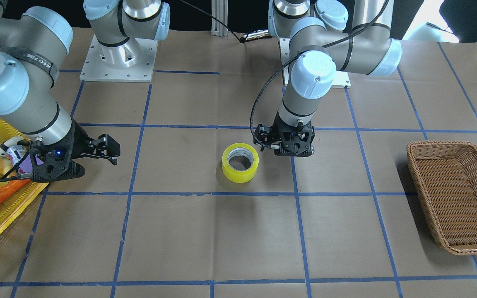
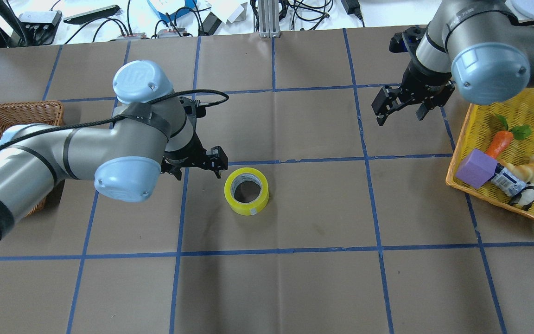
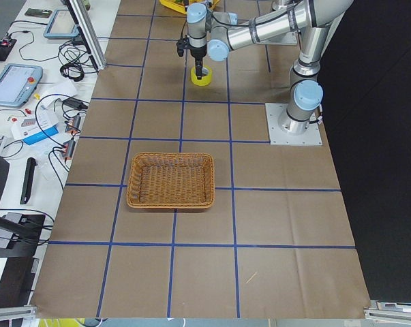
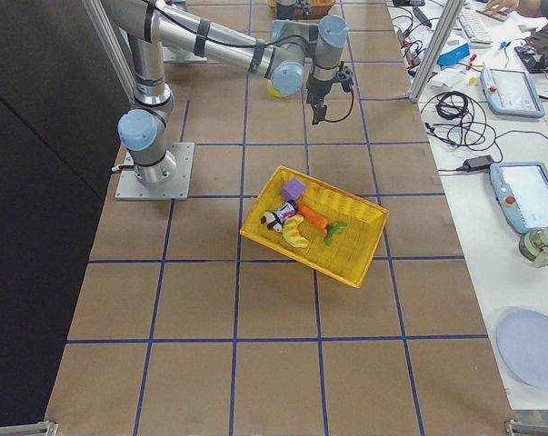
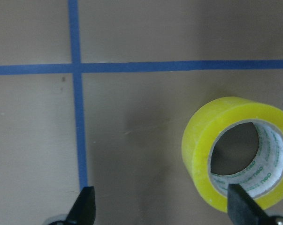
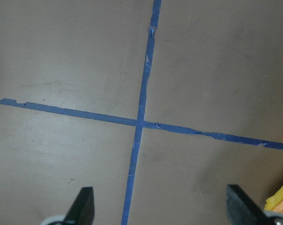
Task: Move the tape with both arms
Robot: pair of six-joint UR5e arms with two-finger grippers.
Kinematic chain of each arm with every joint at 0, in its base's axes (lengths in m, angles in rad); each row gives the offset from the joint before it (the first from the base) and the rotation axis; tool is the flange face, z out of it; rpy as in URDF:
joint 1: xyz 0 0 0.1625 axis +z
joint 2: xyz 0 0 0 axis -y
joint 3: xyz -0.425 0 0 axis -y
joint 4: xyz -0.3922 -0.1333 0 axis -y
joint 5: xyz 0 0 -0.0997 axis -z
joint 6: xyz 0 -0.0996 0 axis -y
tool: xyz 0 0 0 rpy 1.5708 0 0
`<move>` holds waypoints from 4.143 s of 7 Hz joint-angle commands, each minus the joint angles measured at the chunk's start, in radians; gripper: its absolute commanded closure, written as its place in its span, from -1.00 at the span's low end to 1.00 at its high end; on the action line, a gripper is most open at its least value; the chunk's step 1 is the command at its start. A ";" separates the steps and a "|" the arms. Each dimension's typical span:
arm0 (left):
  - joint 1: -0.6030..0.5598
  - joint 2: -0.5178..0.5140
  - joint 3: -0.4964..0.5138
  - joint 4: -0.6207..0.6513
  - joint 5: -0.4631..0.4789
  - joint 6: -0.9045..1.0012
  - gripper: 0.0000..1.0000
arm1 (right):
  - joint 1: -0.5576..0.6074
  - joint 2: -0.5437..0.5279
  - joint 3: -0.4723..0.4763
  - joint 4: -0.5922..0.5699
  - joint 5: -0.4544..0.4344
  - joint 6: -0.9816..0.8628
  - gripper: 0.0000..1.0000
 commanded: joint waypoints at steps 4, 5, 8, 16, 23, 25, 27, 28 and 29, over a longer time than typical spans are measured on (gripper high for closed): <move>-0.097 -0.141 -0.020 0.150 0.007 -0.067 0.17 | 0.010 -0.032 -0.153 0.100 -0.032 0.034 -1.00; -0.097 -0.141 -0.025 0.149 0.007 -0.065 0.67 | 0.029 -0.049 -0.156 0.102 -0.039 0.037 -1.00; -0.083 -0.114 -0.006 0.149 0.012 -0.041 1.00 | 0.051 -0.060 -0.170 0.116 -0.036 0.109 -1.00; 0.784 0.002 0.296 -0.238 0.130 0.937 1.00 | 0.083 -0.066 -0.170 0.221 -0.039 0.267 -1.00; 0.902 -0.207 0.345 -0.021 0.122 1.053 -1.00 | 0.082 -0.124 -0.142 0.252 -0.035 0.305 -1.00; 0.812 -0.110 0.347 -0.154 0.119 0.984 -1.00 | 0.080 -0.124 -0.136 0.249 -0.027 0.301 -1.00; 0.613 0.024 0.347 -0.361 0.121 0.607 -1.00 | 0.079 -0.124 -0.135 0.246 -0.032 0.299 -1.00; 0.505 0.073 0.348 -0.420 0.116 0.415 -1.00 | 0.079 -0.124 -0.135 0.249 -0.035 0.299 -1.00; 0.366 0.098 0.356 -0.448 0.077 0.179 -1.00 | 0.079 -0.124 -0.133 0.249 -0.035 0.299 -1.00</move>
